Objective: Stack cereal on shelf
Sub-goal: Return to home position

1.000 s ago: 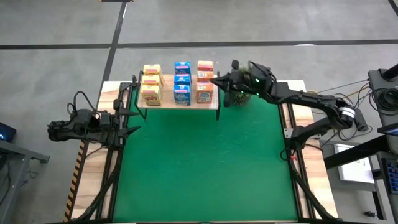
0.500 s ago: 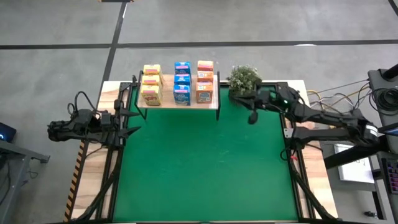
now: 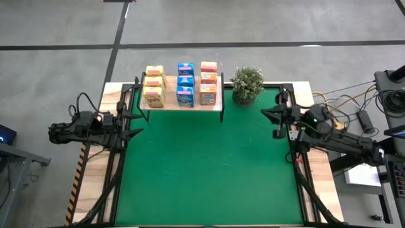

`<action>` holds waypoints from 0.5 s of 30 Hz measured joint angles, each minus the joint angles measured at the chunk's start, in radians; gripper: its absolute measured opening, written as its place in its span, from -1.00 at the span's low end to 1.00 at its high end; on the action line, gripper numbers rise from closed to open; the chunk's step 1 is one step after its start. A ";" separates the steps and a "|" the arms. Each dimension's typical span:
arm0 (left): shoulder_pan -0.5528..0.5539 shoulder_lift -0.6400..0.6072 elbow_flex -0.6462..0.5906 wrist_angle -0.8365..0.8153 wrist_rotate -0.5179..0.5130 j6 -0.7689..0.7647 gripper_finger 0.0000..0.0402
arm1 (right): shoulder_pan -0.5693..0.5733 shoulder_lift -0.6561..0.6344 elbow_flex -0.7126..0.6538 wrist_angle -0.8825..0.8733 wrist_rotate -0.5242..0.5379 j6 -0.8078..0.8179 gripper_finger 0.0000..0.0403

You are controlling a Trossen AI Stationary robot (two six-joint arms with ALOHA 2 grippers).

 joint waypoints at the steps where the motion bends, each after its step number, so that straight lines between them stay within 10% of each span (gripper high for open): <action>1: 0.000 0.000 0.000 0.000 0.000 0.000 0.15 | 0.000 -0.033 -0.016 0.000 -0.006 0.007 -0.96; 15: 0.000 0.001 0.000 0.001 0.000 0.002 0.15 | 0.000 -0.310 -0.175 -0.002 -0.066 0.063 -0.96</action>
